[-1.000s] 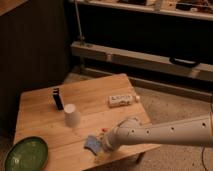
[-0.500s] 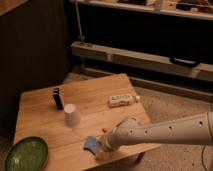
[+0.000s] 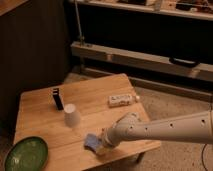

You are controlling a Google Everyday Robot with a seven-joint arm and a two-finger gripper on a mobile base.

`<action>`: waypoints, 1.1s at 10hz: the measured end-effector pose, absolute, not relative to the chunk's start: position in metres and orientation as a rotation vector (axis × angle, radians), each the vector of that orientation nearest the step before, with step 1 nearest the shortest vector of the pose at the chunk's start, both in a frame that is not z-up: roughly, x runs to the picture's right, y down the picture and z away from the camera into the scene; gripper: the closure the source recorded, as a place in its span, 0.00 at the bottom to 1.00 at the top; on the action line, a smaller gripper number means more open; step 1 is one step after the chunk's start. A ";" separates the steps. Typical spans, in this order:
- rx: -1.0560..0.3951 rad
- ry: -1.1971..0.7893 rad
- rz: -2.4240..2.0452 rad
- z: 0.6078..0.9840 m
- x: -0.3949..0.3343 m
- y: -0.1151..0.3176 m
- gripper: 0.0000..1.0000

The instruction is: Wipe the white sponge on the table

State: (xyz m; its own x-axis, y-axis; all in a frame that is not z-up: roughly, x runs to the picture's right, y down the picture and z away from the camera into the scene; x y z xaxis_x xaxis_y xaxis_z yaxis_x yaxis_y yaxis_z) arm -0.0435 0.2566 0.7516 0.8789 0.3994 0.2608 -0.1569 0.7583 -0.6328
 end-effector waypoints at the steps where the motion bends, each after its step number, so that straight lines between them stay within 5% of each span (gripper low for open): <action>1: -0.630 -0.387 0.292 0.755 -0.047 0.239 0.67; 6: -0.594 -0.332 0.274 0.774 -0.030 0.161 0.67; 11: -0.639 -0.303 0.242 0.800 -0.043 0.164 0.67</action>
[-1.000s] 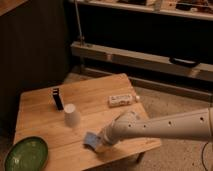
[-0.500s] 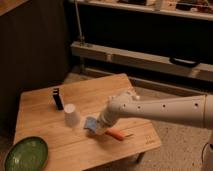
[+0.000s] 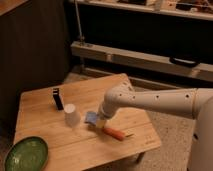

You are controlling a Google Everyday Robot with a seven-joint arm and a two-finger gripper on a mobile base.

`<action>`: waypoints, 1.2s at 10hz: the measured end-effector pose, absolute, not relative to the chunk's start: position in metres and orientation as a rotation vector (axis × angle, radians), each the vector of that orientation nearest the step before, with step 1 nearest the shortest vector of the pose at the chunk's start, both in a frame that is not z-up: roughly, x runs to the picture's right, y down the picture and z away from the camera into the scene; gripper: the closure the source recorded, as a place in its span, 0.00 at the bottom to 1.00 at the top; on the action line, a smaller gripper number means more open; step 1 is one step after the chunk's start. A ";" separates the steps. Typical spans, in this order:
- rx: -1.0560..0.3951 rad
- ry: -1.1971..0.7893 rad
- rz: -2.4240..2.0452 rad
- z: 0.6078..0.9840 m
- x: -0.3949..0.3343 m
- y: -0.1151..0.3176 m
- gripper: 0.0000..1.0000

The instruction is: Wipe the white sponge on the table

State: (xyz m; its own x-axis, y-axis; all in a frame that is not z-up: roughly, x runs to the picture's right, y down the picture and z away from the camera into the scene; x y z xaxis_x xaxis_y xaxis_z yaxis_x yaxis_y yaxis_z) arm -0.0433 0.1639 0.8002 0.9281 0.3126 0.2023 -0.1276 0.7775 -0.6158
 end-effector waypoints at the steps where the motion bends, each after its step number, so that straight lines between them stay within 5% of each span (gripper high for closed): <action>1: -0.648 -0.298 0.236 0.806 -0.047 0.166 0.67; 4: -0.670 -0.274 0.223 0.828 -0.051 0.168 0.68; 7: -0.692 -0.257 0.212 0.849 -0.057 0.159 0.87; 12: -0.705 -0.209 0.169 0.882 -0.074 0.127 0.87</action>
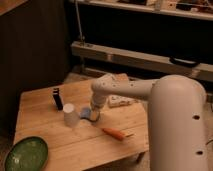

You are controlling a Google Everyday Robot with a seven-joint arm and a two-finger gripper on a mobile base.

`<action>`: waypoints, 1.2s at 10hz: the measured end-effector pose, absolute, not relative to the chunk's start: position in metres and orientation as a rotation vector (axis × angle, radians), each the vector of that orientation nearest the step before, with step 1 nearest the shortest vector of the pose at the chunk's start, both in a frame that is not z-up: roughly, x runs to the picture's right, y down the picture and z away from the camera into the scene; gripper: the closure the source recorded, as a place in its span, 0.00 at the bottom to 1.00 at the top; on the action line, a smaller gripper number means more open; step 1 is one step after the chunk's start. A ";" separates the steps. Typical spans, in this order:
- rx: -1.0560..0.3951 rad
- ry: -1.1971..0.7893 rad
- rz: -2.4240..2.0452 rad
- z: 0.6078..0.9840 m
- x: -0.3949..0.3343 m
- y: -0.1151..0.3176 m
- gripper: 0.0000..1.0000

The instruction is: Wipe the white sponge on the table

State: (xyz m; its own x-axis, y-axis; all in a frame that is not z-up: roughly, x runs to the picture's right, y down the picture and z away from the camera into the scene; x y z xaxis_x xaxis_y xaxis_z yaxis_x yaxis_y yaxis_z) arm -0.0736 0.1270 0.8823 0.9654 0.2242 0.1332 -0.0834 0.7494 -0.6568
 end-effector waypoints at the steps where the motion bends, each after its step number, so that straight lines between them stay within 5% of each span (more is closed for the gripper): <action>1: -0.705 -0.203 0.169 0.886 -0.073 0.124 0.87; 12: -0.706 -0.021 0.245 0.884 0.060 0.136 0.87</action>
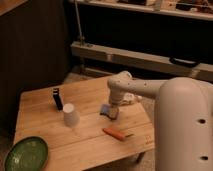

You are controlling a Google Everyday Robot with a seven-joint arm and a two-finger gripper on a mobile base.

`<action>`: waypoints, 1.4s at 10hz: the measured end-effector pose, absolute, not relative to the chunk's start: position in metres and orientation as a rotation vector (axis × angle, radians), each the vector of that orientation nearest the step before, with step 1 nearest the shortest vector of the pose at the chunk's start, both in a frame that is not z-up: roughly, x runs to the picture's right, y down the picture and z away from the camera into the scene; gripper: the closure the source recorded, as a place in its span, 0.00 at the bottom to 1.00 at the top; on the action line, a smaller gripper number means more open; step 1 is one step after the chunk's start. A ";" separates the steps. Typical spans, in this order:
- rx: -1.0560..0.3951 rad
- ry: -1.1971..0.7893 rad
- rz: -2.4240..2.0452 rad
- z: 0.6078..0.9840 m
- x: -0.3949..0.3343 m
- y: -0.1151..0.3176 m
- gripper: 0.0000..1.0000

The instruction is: Wipe the white sponge on the table

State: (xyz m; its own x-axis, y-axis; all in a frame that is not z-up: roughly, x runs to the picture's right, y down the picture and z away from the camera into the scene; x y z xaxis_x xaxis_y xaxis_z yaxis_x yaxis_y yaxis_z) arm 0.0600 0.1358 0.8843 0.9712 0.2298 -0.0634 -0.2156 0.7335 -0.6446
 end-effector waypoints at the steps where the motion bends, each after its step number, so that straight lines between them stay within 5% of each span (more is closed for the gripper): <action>1: -0.716 -0.026 0.229 0.874 0.061 0.146 0.87; 10: -0.811 -0.142 -0.043 0.773 -0.006 0.269 0.87; 14: -0.796 -0.225 -0.124 0.779 -0.075 0.256 0.87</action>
State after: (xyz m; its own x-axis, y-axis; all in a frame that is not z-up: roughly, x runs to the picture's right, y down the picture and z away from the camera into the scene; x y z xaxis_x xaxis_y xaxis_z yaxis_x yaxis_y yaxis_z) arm -0.0753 0.2561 0.7788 0.9688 -0.0253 0.2464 0.1944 0.6941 -0.6932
